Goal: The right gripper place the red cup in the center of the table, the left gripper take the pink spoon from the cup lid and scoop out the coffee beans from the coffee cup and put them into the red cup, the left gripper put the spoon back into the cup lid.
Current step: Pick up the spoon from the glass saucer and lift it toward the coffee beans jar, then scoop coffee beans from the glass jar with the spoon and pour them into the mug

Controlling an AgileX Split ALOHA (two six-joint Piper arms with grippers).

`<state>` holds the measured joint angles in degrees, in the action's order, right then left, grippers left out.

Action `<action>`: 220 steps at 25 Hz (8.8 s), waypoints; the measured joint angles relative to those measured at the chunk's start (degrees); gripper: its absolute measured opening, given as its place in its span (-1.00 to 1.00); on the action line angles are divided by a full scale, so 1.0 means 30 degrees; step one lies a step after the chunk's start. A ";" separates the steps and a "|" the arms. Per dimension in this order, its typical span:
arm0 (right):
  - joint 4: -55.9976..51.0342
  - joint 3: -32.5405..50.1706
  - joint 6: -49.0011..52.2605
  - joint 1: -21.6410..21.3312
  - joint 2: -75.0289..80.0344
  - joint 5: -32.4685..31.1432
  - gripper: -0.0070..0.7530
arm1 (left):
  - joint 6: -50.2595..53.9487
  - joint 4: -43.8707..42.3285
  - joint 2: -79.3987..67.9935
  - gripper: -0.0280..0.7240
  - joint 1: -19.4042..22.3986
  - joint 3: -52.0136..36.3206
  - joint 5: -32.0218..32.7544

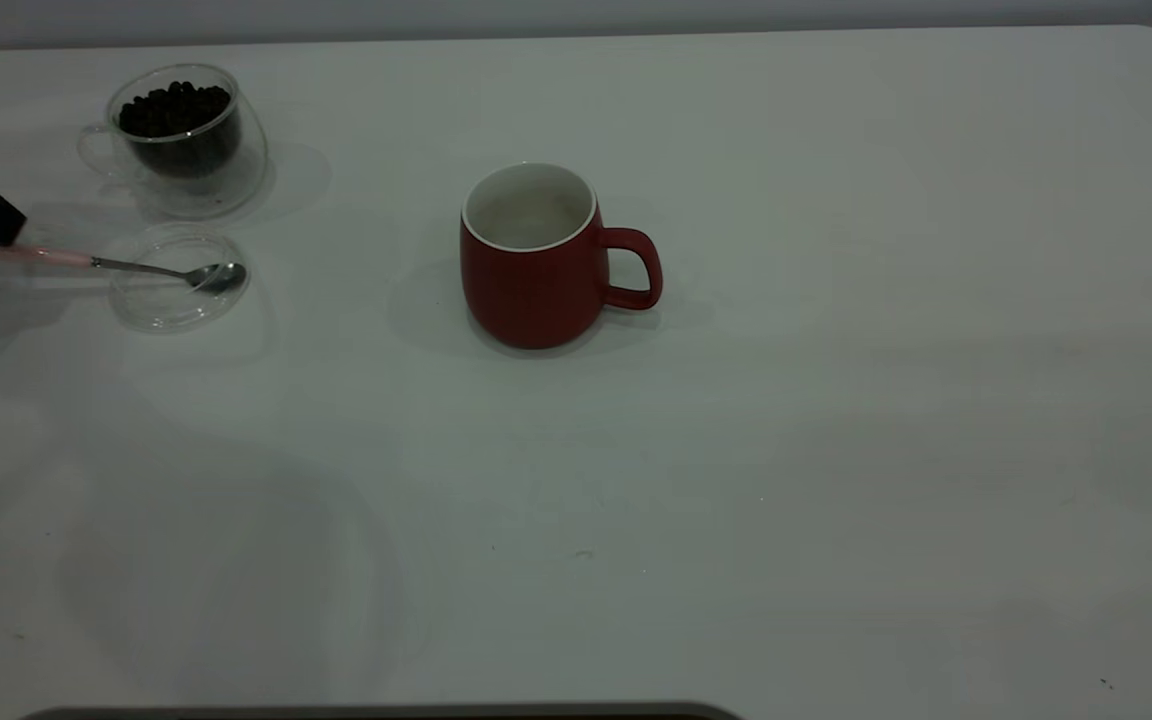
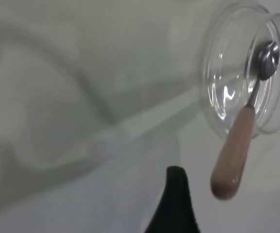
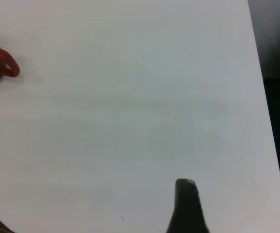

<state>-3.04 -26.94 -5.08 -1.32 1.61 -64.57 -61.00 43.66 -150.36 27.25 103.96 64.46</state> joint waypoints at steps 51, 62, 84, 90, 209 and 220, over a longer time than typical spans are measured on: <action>0.0000 0.0000 0.0000 0.0000 0.0000 0.0000 0.57 | 0.1494 0.0928 0.0482 -0.59 -0.0080 0.1520 0.0860; 0.0000 0.0000 0.0018 0.0000 0.0000 0.0000 0.57 | 0.2244 0.0216 0.3615 -0.59 -0.0386 0.0102 0.0860; -0.0017 0.0000 -0.0001 0.0000 0.0000 0.0000 0.57 | 0.0400 0.3359 0.7022 -0.59 -0.0242 -0.3103 -0.0695; -0.0054 0.0000 -0.0001 0.0000 0.0000 0.0000 0.57 | -0.0190 0.4679 0.5997 -0.59 -0.0137 -0.3103 -0.2539; -0.0061 0.0000 -0.0001 0.0000 0.0000 0.0000 0.57 | 0.3443 0.9228 0.2659 -0.59 -0.6346 -0.3103 0.0635; -0.0061 0.0000 -0.0001 0.0000 0.0000 0.0000 0.57 | 0.3525 0.7749 0.2659 -0.59 -0.7171 -0.3103 0.0650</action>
<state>-3.22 -26.94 -5.09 -1.32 1.61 -64.57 -50.43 66.91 -142.38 5.74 94.65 66.41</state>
